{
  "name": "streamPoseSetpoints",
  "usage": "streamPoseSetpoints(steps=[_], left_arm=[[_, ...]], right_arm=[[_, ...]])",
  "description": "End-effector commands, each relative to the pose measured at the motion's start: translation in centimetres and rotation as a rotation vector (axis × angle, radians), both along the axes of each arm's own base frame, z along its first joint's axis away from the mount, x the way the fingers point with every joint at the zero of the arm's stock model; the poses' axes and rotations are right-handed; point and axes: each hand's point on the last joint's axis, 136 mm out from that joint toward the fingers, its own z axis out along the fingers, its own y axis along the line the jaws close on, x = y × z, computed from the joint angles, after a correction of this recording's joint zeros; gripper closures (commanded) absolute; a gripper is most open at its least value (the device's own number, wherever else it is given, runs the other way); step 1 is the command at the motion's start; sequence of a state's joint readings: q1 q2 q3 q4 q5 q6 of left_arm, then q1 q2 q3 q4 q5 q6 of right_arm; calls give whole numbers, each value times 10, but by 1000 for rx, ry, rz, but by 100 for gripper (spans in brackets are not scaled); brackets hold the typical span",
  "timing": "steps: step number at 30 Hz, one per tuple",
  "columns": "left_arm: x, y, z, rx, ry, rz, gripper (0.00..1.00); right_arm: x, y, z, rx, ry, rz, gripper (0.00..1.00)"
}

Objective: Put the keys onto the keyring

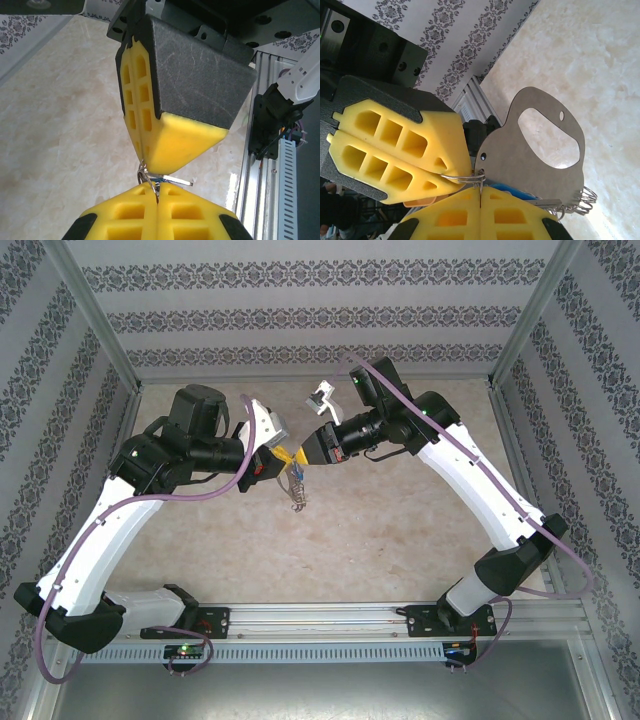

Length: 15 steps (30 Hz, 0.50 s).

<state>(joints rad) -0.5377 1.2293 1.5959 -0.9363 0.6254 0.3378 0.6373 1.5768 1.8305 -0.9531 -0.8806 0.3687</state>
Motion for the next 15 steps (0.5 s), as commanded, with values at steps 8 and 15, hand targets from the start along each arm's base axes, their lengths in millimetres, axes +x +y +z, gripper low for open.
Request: streamPoseSetpoints(steps=[8, 15], left_arm=[[-19, -12, 8, -39, 7, -89, 100], [-19, -14, 8, -48, 15, -90, 100]], right_arm=[[-4, 7, 43, 133, -153, 37, 100], [-8, 5, 46, 159, -163, 48, 100]])
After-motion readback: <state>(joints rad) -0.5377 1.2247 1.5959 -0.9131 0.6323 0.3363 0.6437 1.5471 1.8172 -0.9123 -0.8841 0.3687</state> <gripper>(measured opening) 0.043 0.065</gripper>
